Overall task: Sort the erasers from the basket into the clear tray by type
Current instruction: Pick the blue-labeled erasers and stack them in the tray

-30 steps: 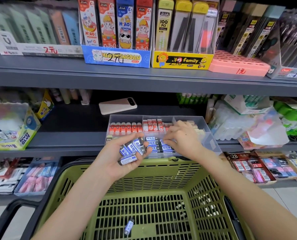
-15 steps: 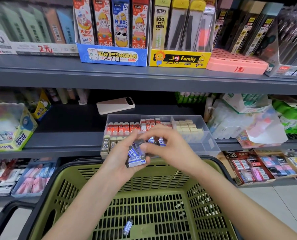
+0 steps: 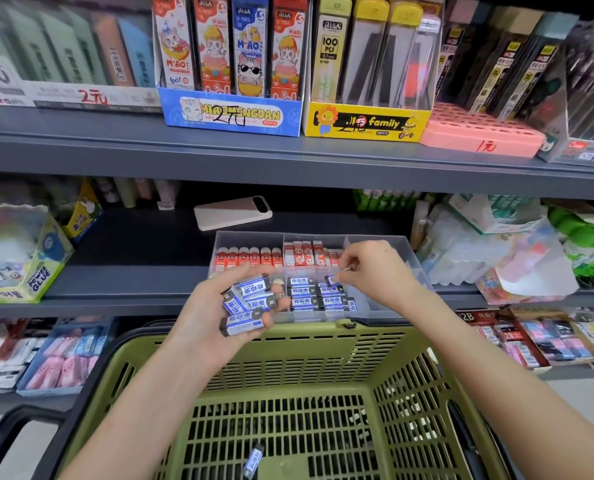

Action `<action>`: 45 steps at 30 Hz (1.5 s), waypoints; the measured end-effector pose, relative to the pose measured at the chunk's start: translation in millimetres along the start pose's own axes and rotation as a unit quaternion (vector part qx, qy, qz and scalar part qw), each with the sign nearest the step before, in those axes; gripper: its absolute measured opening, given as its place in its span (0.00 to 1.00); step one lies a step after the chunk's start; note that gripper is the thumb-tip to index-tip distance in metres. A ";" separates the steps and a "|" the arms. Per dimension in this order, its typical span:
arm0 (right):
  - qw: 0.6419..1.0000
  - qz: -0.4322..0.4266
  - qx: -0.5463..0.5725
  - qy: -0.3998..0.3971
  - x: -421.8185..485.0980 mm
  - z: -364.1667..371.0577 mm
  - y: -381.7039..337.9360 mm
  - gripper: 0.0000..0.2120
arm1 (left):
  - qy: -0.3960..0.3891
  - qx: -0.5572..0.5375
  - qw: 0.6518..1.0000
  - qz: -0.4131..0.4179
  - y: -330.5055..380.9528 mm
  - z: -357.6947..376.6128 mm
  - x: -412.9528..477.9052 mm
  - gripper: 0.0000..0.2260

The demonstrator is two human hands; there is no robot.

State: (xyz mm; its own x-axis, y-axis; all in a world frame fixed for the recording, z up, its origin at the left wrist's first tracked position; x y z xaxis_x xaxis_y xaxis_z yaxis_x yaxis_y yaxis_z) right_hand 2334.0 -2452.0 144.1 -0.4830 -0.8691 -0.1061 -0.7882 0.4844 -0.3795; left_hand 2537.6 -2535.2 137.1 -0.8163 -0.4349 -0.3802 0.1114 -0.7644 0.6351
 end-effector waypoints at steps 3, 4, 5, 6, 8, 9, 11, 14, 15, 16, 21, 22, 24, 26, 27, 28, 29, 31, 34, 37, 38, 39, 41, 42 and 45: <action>0.999 0.004 -0.018 0.030 1.9 7.6 -0.2 0.07 | -0.006 0.000 1.000 0.002 -0.9 -2.0 0.8 0.14; 0.999 0.007 -0.016 0.044 2.0 9.8 0.0 0.06 | -0.012 0.004 1.000 0.002 -1.4 -2.1 1.0 0.14; 0.998 0.011 -0.013 0.057 1.8 11.7 0.2 0.05 | -0.019 0.009 1.000 0.003 -1.8 -2.2 1.0 0.13; 0.998 0.016 -0.009 0.067 2.0 13.4 1.0 0.05 | -0.023 0.013 1.000 0.002 -2.2 -2.2 1.1 0.12; 0.997 0.019 0.002 0.074 2.3 15.0 1.7 0.03 | -0.025 0.014 1.000 0.003 -2.4 -3.1 1.4 0.12; 0.998 0.015 0.007 0.068 2.8 15.8 1.2 0.03 | -0.024 0.012 1.000 0.002 -2.5 -3.8 1.7 0.13; 0.999 -0.001 0.012 0.048 4.9 18.1 -0.8 0.05 | -0.021 0.012 1.000 0.003 -2.4 -4.5 2.2 0.12; 0.999 -0.019 -0.009 0.043 4.9 21.1 -6.1 0.06 | -0.023 0.010 1.000 -0.001 -2.3 -3.2 3.1 0.12; 0.998 -0.021 -0.041 0.050 4.7 22.7 -6.7 0.07 | -0.024 0.007 1.000 -0.003 -2.5 -2.6 3.5 0.12; 0.994 -0.019 -0.092 0.064 4.0 23.7 -6.5 0.08 | -0.025 0.005 1.000 -0.006 -2.7 -2.1 3.7 0.12; 0.973 -0.024 -0.203 0.110 -0.8 22.6 -3.3 0.09 | -0.021 -0.008 1.000 -0.017 -5.1 -0.2 5.8 0.16; 0.971 -0.033 -0.207 0.118 -1.0 23.6 -3.6 0.07 | -0.019 -0.008 1.000 -0.018 -5.7 0.2 6.1 0.16; 0.968 -0.041 -0.201 0.144 -1.5 24.1 -3.6 0.05 | -0.014 -0.005 1.000 -0.018 -6.8 0.7 7.0 0.20; 0.973 -0.031 -0.180 0.140 -1.6 25.2 -1.1 0.07 | -0.013 -0.002 1.000 -0.017 -7.9 1.5 7.9 0.21; 0.975 -0.026 -0.176 0.134 -0.8 26.9 1.0 0.09 | -0.015 0.000 1.000 -0.017 -8.3 2.0 8.3 0.21; 0.975 -0.023 -0.178 0.131 0.2 28.6 2.8 0.10 | -0.018 0.002 1.000 -0.017 -8.4 2.6 8.7 0.20; 0.974 -0.022 -0.182 0.129 0.7 29.2 3.4 0.11 | -0.019 0.005 1.000 -0.018 -8.5 3.0 8.9 0.19; 0.974 -0.028 -0.189 0.125 1.4 28.8 2.9 0.11 | -0.021 0.009 1.000 -0.019 -9.1 4.0 9.4 0.17; 0.975 -0.029 -0.159 0.152 -2.5 27.9 0.3 0.05 | -0.019 0.006 1.000 -0.018 -10.0 4.7 9.3 0.17; 0.977 -0.025 -0.124 0.173 -5.9 24.2 -0.3 0.04 | -0.020 0.007 1.000 -0.020 -11.7 7.3 9.3 0.17; 0.978 -0.020 -0.133 0.159 -5.1 24.8 0.3 0.03 | -0.019 0.010 1.000 -0.020 -12.6 8.2 9.3 0.17; 0.979 -0.010 -0.149 0.138 -5.1 24.0 0.1 0.06 | -0.019 0.015 1.000 -0.020 -13.2 9.4 9.6 0.17; 0.977 -0.023 -0.158 0.140 -9.4 21.5 -2.0 0.12 | -0.020 0.023 0.999 -0.018 -14.4 11.5 9.5 0.17; 0.978 -0.042 -0.122 0.165 -16.0 17.9 -6.4 0.13 | -0.021 0.026 0.999 -0.016 -14.5 11.9 9.9 0.16; 0.975 -0.110 0.152 0.117 -38.6 11.6 -27.2 0.10 | -0.023 0.052 0.998 -0.012 -15.7 12.0 11.3 0.14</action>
State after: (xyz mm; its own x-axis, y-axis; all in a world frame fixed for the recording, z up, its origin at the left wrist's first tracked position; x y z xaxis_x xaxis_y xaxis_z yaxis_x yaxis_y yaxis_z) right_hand 2378.4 -2432.8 147.8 -0.4166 -0.8852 0.2070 -0.7506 0.2064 -0.6276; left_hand 2519.9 -2522.5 130.9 -0.8436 -0.3924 -0.3664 0.0337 -0.7198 0.6933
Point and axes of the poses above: each hand's wrist, its own x-axis towards the middle knuckle, its own z-axis out of the palm, y = z × x, the point moved 3 cm from there along x, towards the middle knuckle, and after that the axes turned 10 degrees about -y, right-handed, at the moved point
